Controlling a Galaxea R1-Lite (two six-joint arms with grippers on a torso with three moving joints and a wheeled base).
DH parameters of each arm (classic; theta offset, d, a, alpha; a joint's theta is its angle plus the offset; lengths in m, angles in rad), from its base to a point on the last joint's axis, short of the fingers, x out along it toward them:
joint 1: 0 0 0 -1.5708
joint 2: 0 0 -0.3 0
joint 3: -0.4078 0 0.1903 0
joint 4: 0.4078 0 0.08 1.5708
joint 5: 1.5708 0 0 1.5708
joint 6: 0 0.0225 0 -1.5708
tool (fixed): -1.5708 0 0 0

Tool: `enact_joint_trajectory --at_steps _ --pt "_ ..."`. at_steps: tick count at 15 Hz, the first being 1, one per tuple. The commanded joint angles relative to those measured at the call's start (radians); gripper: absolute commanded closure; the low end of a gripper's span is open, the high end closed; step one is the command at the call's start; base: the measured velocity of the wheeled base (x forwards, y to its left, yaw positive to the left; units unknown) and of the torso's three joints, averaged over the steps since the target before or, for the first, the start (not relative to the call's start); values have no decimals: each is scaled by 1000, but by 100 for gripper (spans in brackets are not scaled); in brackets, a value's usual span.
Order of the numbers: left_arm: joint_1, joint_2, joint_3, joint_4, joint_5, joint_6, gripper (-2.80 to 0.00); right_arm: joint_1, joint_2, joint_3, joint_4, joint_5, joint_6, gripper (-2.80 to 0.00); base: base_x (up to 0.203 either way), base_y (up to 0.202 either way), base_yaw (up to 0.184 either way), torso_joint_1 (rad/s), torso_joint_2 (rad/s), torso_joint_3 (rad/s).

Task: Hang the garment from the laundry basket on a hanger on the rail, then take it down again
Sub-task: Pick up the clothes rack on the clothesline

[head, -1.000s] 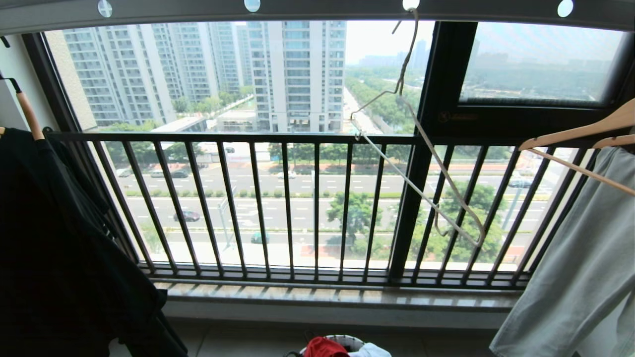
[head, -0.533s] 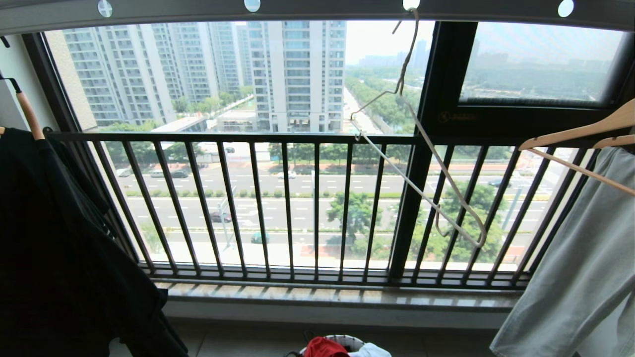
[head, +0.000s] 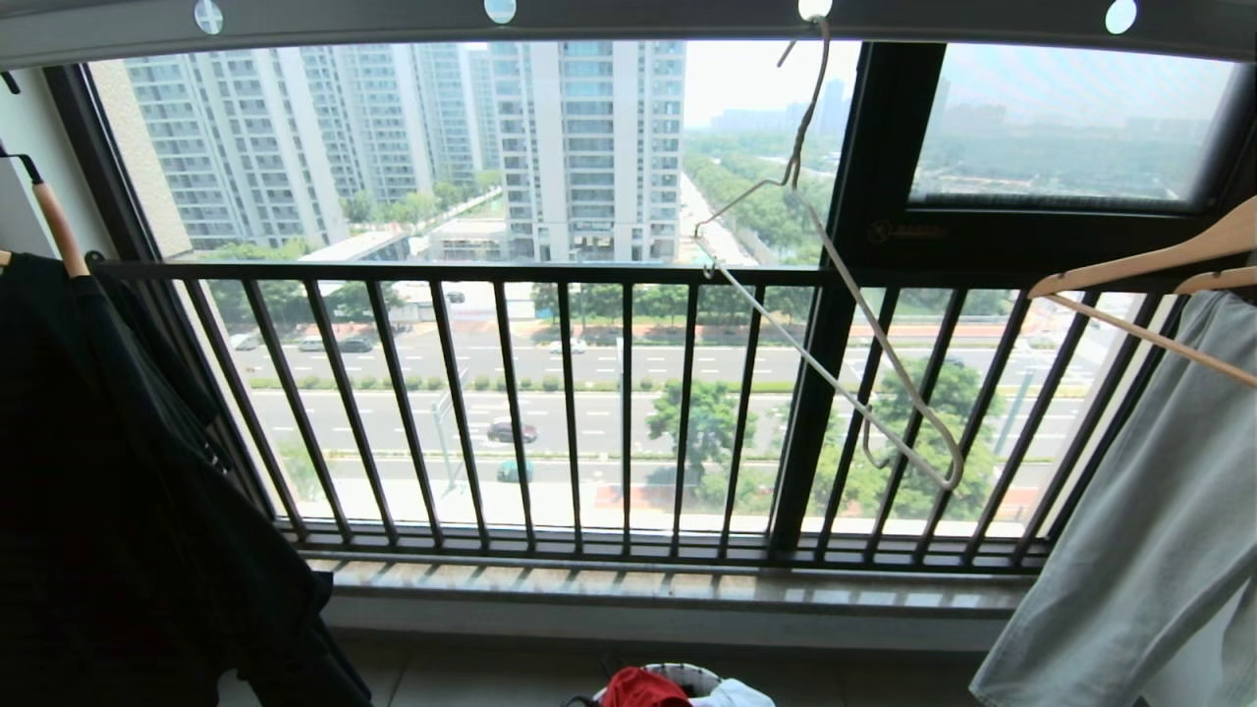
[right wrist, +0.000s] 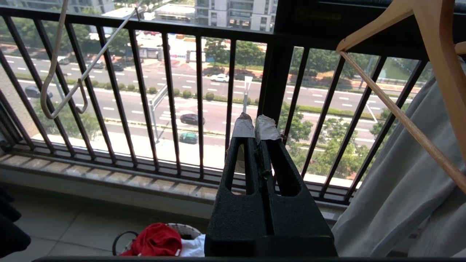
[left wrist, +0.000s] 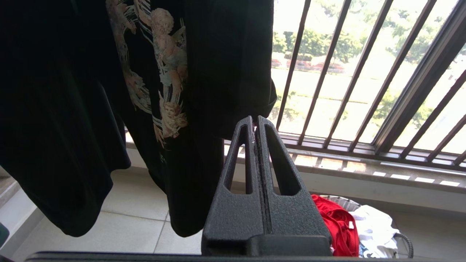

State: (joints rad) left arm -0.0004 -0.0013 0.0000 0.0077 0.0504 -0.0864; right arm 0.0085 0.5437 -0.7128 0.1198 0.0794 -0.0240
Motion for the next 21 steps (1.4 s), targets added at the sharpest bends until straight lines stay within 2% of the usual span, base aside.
enact_joint_trajectory --at_steps 1,3,7,9,12,13,17,18,21 --pt "0 1 0 0 2 -1 0 7 176 -76 2 35 5 0 0 0 0 0 0 0" --pt "0 1 0 0 0 -1 0 66 249 -202 56 62 34 0 0 0 0 0 0 0" --pt "0 1 0 0 1 -1 0 316 387 -518 318 78 185 0 0 0 0 0 0 0" --pt "0 1 0 0 2 -1 0 404 461 -584 381 80 216 0 0 0 0 0 0 0" --pt "0 1 0 0 2 -1 0 518 524 -613 392 73 219 0 0 0 0 0 0 0" --pt "-1 1 0 0 2 -1 0 552 548 -630 392 58 222 0 0 0 0 0 0 0" --pt "0 1 0 0 2 -1 0 694 636 -692 393 -112 256 0 0 0 0 0 0 0" --pt "0 1 0 0 0 -1 0 737 659 -714 395 -151 257 -280 0 0 0 0 0 0" --pt "-1 1 0 0 1 -1 0 807 769 -804 436 -257 257 -280 0 0 0 0 0 0"
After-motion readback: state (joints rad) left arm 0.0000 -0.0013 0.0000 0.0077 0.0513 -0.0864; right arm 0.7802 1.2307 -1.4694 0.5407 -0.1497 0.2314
